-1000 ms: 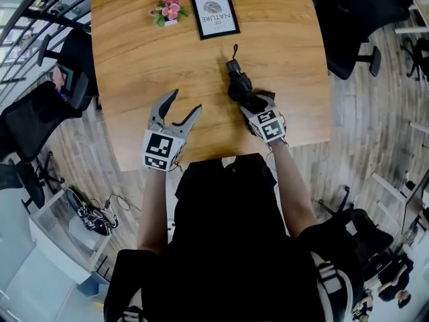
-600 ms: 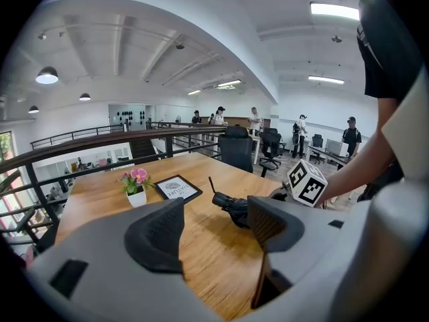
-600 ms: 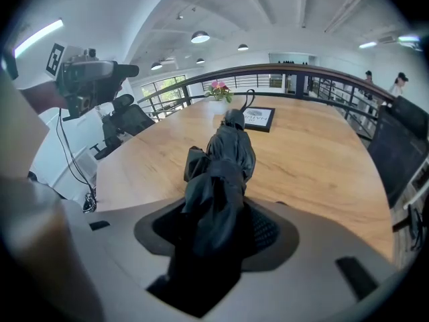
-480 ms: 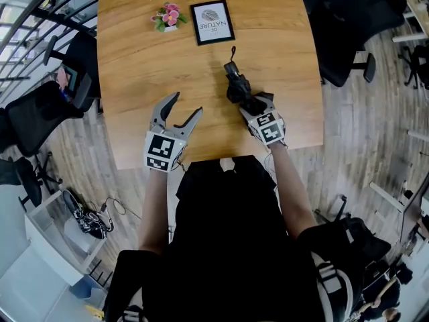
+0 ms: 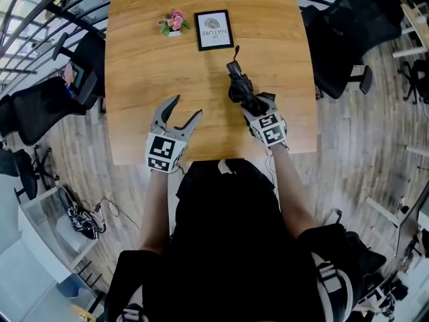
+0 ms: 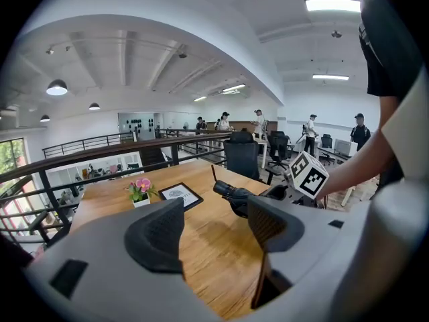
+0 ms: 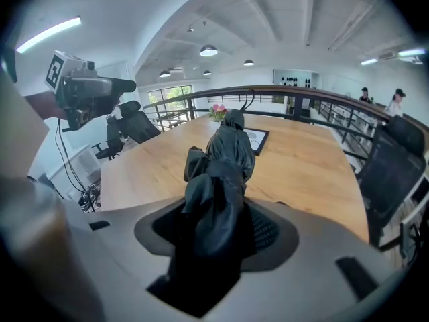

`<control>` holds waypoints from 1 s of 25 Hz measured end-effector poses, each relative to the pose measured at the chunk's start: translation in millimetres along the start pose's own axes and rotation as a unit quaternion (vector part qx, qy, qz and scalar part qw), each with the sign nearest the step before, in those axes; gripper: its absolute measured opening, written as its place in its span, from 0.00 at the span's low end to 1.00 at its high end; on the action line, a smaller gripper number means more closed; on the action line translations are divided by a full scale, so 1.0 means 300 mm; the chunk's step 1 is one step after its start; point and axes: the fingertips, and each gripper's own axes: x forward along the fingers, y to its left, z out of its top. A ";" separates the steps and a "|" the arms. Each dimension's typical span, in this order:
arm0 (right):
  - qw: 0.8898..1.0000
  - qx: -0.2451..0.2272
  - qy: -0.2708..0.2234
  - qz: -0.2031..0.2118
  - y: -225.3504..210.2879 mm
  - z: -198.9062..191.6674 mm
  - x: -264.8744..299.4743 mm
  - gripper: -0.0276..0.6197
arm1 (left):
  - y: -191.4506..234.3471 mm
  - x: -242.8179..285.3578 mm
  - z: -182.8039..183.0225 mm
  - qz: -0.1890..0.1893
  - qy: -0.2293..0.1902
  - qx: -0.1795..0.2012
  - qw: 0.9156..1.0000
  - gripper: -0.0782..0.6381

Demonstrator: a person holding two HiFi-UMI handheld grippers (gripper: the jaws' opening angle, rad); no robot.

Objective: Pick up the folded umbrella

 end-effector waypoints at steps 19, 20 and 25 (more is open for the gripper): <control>0.996 -0.035 -0.078 -0.017 -0.099 0.154 -0.190 0.40 | -0.115 -0.072 0.078 0.048 -0.021 0.024 0.998 0.54; 0.996 -0.035 -0.081 -0.017 -0.101 0.160 -0.199 0.40 | -0.119 -0.076 0.082 0.050 -0.023 0.025 0.998 0.54; 0.995 -0.034 -0.091 -0.019 -0.116 0.172 -0.238 0.40 | -0.147 -0.098 0.102 0.060 -0.029 0.030 0.997 0.54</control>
